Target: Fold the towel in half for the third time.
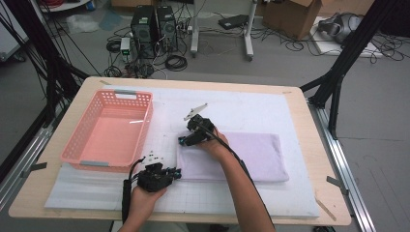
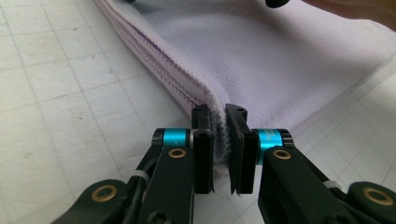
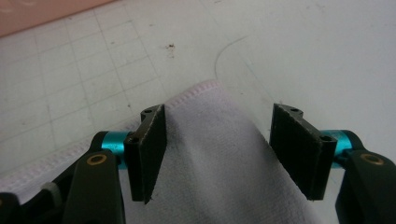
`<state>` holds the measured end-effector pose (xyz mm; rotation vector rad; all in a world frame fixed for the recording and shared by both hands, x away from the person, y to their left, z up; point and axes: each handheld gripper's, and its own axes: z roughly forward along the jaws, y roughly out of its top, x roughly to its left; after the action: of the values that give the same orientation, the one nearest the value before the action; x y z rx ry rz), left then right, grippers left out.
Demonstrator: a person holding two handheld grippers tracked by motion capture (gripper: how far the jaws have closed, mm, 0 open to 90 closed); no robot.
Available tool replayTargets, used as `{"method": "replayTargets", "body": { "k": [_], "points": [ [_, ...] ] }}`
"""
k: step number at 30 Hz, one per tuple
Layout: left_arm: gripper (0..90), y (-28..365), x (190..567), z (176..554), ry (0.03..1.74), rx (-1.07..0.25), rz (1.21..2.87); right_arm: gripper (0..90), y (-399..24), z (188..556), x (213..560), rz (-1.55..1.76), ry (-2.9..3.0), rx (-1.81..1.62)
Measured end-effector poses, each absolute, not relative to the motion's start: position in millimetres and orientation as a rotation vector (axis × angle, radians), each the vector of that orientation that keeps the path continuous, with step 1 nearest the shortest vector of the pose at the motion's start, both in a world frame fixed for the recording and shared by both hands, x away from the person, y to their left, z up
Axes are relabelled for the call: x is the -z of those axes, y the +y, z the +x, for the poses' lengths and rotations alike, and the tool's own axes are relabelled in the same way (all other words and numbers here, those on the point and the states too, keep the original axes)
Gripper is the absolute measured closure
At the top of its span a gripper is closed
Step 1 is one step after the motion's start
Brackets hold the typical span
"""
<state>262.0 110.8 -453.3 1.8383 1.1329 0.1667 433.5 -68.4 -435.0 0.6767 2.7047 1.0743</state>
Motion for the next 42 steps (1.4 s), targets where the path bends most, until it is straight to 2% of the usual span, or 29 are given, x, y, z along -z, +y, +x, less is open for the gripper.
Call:
{"method": "replayTargets", "body": {
  "k": [2, 7, 8, 10, 12, 22, 34, 42],
  "points": [
    [81.7, 111, 453, 262, 1.134, -0.168, 1.841, 38.1, -65, 437, 435, 0.673, 2.722, -1.074],
    [81.9, 111, 453, 262, 1.147, -0.175, 1.847, 53.5, -62, 442, 435, 0.693, 2.813, -1.076],
    [82.1, 111, 452, 262, 1.15, -0.175, 1.848, 58.7, -63, 442, 434, 0.703, 2.824, -1.079],
    [82.5, 112, 452, 262, 1.155, -0.18, 1.847, 75.2, -62, 442, 434, 0.688, 2.851, -1.099],
    [82.6, 114, 450, 261, 1.156, -0.179, 1.84, 79.3, -59, 439, 433, 0.649, 2.839, -1.088],
    [82.9, 122, 427, 256, 1.129, -0.194, 1.747, 80.4, -52, 428, 419, 0.589, 2.719, -1.252],
    [83.0, 79, 411, 265, 1.01, -0.116, 1.735, 80.3, -109, 417, 386, 0.599, 2.593, -1.382],
    [82.9, 42, 405, 278, 0.96, -0.059, 1.759, 80.2, -160, 413, 380, 0.688, 2.517, -1.395]
  ]
}}
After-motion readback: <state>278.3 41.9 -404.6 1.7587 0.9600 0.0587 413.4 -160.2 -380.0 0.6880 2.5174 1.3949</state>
